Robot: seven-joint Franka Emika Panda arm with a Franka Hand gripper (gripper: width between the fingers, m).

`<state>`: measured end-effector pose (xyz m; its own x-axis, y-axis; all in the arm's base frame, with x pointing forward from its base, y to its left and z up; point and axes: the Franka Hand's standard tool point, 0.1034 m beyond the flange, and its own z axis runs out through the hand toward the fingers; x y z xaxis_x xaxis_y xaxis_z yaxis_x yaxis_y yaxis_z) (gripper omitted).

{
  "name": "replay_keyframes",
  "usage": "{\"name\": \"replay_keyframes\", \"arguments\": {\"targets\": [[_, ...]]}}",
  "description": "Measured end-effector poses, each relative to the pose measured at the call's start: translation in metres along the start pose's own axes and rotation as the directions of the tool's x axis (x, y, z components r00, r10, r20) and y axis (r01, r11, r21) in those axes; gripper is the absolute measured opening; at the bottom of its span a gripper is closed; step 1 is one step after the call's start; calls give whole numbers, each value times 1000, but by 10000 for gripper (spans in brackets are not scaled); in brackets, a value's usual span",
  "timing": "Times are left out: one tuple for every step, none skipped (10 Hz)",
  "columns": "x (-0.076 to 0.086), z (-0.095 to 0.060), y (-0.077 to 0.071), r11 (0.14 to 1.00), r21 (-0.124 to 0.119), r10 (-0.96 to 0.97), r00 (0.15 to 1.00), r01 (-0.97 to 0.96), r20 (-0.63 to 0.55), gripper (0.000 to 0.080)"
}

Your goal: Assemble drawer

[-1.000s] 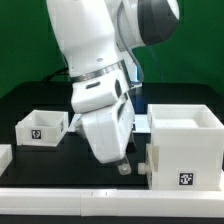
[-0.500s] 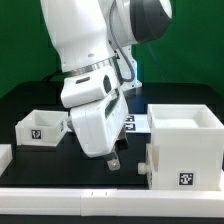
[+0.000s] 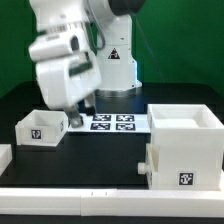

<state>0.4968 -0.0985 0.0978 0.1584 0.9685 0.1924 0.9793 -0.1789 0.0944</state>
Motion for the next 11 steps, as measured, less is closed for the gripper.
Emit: {"name": "replay_keyframes", "arguments": {"targets": [[-6, -2, -3, 1000, 1, 23, 1000, -23, 7, 649], [-4, 1, -3, 1000, 5, 20, 1000, -20, 6, 649], [-5, 1, -3, 1000, 7, 17, 1000, -17, 7, 649], [-6, 1, -4, 1000, 8, 16, 1000, -16, 8, 649], [-8, 1, -6, 1000, 12, 16, 1000, -16, 10, 649], [-20, -2, -20, 999, 31, -17, 1000, 16, 19, 649], [-36, -7, -48, 997, 51, -66, 997, 65, 34, 649], [-50, -11, -70, 994, 65, -96, 995, 93, 42, 649], [-57, -14, -75, 994, 65, -88, 995, 85, 46, 649], [-56, -12, -75, 994, 68, -85, 995, 82, 46, 649], [-56, -12, -75, 994, 69, -87, 995, 83, 47, 649]]}}
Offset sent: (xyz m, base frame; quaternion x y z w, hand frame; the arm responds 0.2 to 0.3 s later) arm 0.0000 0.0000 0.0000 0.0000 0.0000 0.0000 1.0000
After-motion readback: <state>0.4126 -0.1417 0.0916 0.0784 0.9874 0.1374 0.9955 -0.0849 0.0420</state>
